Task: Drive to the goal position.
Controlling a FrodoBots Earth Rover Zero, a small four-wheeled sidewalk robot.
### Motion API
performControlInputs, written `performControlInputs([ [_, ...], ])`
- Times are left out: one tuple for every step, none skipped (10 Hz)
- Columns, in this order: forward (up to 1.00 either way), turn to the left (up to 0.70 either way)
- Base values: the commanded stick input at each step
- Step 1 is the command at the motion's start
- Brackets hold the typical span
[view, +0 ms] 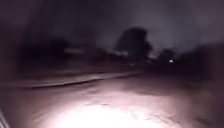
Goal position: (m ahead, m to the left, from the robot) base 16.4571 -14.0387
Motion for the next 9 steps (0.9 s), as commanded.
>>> performControlInputs([
  [0.7,-0.35],
  [0.7,-0.35],
  [0.7,-0.35],
  [0.7,0.0],
  [0.7,0.0],
  [0.7,0.0],
  [0.7,0.0],
  [0.7,0.0],
  [0.7,0.0],
])
